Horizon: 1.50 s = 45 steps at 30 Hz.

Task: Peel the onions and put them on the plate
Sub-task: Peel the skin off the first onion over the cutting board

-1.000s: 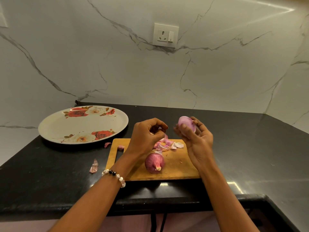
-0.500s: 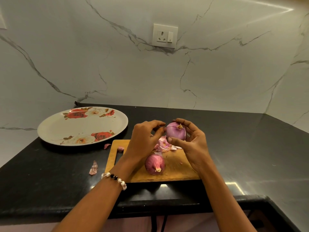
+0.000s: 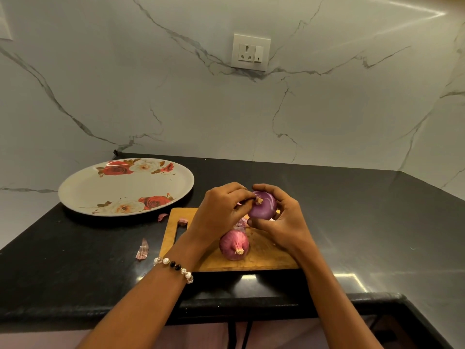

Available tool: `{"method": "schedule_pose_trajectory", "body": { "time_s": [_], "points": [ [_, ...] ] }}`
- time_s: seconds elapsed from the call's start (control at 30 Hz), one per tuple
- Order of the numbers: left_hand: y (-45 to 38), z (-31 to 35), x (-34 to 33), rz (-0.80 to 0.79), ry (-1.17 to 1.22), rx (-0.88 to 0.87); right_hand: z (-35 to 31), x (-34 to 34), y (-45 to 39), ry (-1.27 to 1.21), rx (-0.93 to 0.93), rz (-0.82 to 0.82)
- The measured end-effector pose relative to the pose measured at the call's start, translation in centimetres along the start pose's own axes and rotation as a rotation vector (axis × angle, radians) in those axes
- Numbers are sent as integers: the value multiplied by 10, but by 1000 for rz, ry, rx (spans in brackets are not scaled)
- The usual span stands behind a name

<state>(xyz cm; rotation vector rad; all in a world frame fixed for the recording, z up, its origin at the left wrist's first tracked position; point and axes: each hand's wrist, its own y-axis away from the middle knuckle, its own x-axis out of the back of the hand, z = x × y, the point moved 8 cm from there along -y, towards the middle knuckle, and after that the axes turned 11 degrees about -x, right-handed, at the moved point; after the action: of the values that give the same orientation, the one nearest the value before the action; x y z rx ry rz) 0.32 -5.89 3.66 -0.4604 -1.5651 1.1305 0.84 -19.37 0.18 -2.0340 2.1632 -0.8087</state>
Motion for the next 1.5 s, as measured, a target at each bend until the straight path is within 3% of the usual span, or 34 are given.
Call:
{"method": "schedule_pose_trajectory", "body": {
  "time_s": [0.3,0.6,0.87,1.03,1.5],
  "points": [
    [-2,3,1,-29,-83,-15,-2,-4,2,44,43,11],
    [-2,-6,-8,-39,-56,88,-6,-5,3,74,89,47],
    [-1,-14,-17,-99,-202,135,-9,-4,5,92,126,80],
    [3,-23,-21,-138,-113,273,-13,-4,6,89,128,90],
    [8,-33,-21,-133,-12,429,-6,-4,1,98,121,87]
  ]
}}
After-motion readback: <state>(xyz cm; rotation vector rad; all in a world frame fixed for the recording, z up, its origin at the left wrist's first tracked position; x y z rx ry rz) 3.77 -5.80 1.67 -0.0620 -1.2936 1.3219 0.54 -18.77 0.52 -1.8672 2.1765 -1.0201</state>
